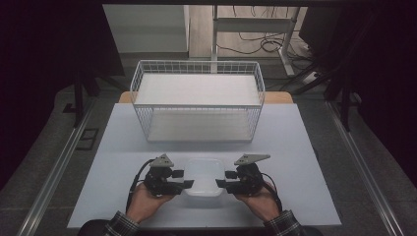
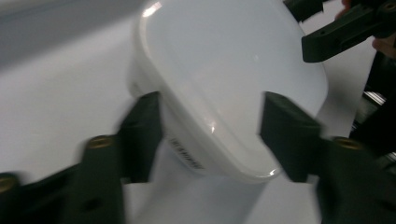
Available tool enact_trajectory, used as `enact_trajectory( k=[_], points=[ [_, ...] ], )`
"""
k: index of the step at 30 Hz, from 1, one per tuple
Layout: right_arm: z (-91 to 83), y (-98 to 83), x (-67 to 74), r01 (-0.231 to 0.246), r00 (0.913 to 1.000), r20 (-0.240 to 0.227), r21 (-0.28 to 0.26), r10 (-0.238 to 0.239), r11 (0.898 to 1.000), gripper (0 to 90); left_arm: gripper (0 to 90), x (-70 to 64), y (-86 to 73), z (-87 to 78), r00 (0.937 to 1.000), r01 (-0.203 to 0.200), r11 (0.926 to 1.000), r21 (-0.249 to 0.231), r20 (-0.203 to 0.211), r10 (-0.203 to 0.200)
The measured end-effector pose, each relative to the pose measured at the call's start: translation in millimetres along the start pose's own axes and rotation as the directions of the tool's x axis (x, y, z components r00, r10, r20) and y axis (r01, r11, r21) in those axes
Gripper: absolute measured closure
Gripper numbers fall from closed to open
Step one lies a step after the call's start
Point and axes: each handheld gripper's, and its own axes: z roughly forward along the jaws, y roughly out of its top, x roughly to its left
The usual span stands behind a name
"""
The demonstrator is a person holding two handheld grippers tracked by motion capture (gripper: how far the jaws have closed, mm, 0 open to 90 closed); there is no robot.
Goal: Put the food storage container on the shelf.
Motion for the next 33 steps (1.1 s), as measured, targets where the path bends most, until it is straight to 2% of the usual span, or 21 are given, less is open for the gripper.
enact_trajectory(
  k=[4,7,10,12,14,15,19,26,33],
  points=[
    [-4.5,0.8,3.8,-0.009,0.9995,0.031,-0.022,0.009,1.000,61.1,61.7,-0.1,-1.2,-4.8,0.9999,0.009,0.9992,-0.038,-0.012,-0.010],
    [-6.2,1.1,4.9,-0.014,0.9987,0.049,-0.039,0.016,0.999,64.4,65.8,-1.2,-1.0,-5.3,0.9995,0.009,0.9986,-0.051,-0.031,-0.011],
    [-7.8,0.9,3.8,-0.061,0.9958,0.062,-0.079,0.066,0.995,71.8,71.1,0.6,-2.9,-6.6,0.9987,0.039,0.9950,-0.092,-0.029,-0.042],
    [-9.0,0.2,2.3,-0.067,0.9944,0.075,-0.097,0.075,0.993,76.7,77.6,0.2,-3.5,-6.2,0.9982,0.035,0.9941,-0.103,-0.044,-0.039],
    [-7.6,-0.2,3.8,-0.034,0.9931,0.109,-0.098,0.045,0.995,76.8,78.4,-0.4,-3.1,-4.7,0.9974,0.029,0.9938,-0.108,-0.063,-0.036],
    [-7.1,-0.1,4.4,-0.036,0.9924,0.113,-0.105,0.048,0.994,76.9,78.3,0.5,-2.8,-4.8,0.9973,0.031,0.9938,-0.107,-0.063,-0.038],
    [-5.6,1.3,4.0,-0.031,0.9922,0.116,-0.125,0.046,0.992,77.0,78.5,1.8,-2.4,-4.6,0.9965,0.041,0.9930,-0.111,-0.067,-0.049],
    [-8.3,13.8,2.0,0.013,0.9924,0.123,-0.174,0.009,0.985,77.1,78.7,5.4,8.2,-10.3,0.9956,0.026,0.9889,-0.146,-0.085,-0.039],
    [-3.6,28.2,-4.3,0.038,0.9900,0.141,-0.191,-0.011,0.981,77.0,78.6,17.8,22.1,-9.7,0.9941,0.017,0.9873,-0.158,-0.103,-0.034]
  ],
)
